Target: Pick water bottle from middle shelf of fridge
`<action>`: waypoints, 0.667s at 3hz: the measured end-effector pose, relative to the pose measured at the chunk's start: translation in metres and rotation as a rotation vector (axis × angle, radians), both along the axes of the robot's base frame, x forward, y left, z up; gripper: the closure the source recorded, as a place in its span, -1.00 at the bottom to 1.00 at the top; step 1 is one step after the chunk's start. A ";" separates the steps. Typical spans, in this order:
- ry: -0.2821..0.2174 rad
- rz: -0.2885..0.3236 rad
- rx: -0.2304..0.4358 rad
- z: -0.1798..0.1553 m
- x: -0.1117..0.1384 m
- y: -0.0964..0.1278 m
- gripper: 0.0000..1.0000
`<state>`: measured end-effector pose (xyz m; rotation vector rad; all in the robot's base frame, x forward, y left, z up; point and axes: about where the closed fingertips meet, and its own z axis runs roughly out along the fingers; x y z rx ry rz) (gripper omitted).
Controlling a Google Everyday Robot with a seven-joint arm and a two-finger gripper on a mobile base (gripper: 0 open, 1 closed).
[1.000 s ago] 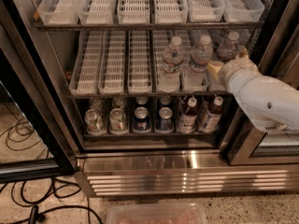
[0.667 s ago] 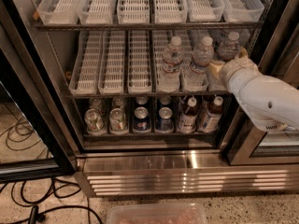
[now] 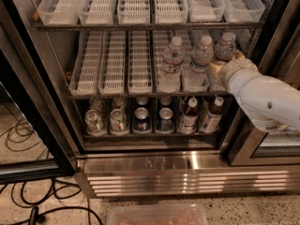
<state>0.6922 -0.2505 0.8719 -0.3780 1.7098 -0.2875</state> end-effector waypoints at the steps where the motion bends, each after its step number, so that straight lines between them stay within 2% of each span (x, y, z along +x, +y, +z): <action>1: 0.000 0.000 0.000 0.000 0.000 0.000 1.00; 2: 0.007 0.015 0.033 0.009 -0.010 0.001 1.00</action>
Offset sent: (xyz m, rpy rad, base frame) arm -0.0260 0.0004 0.0194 0.0856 0.0226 0.0349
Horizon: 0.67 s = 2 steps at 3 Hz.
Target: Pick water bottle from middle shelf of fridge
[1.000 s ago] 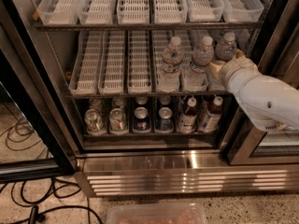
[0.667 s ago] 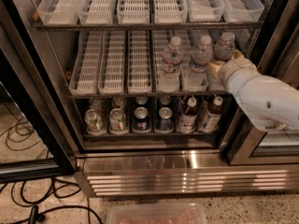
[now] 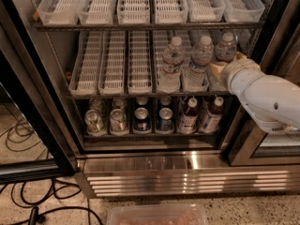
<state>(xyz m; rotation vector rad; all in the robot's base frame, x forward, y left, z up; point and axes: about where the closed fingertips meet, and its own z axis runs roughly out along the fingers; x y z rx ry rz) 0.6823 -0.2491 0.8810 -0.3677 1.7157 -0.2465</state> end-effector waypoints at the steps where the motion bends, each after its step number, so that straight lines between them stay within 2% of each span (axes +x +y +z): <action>1: -0.015 0.033 0.054 0.023 -0.012 0.006 1.00; 2: -0.016 0.035 0.057 0.021 -0.012 0.006 1.00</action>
Offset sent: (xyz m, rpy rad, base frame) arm -0.0389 0.0151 0.0969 0.2286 -0.0634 0.1481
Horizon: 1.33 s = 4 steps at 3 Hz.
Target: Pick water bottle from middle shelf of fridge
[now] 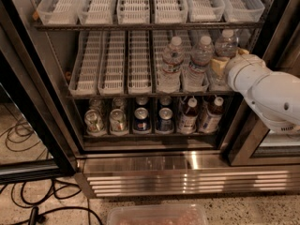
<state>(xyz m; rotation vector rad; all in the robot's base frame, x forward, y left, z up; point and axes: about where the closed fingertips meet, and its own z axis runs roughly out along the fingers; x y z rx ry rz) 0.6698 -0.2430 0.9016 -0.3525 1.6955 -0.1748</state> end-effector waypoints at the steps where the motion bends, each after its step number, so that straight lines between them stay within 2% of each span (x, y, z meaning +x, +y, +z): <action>1: -0.011 0.007 0.005 0.003 -0.001 0.002 1.00; 3: -0.018 0.023 0.028 0.001 -0.005 0.004 1.00; 4: 0.018 -0.001 0.074 -0.007 -0.027 -0.007 1.00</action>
Offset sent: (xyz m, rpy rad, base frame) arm -0.0814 -0.0427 0.0275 0.1593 -0.0914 0.0018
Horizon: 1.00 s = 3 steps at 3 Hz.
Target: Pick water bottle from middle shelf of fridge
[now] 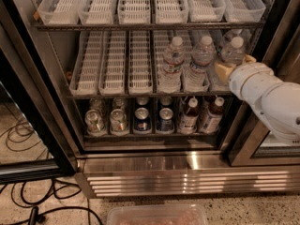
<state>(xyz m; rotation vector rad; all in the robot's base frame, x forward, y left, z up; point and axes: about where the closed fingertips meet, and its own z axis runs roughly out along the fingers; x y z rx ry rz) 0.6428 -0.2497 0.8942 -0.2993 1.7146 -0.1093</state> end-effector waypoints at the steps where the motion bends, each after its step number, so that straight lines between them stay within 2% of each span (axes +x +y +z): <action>1: 0.000 0.000 0.000 0.000 0.000 0.000 1.00; 3: 0.006 0.015 0.004 0.007 -0.001 0.007 1.00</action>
Offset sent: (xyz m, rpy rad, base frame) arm 0.0008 0.0199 0.0207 0.0180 0.0189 0.0645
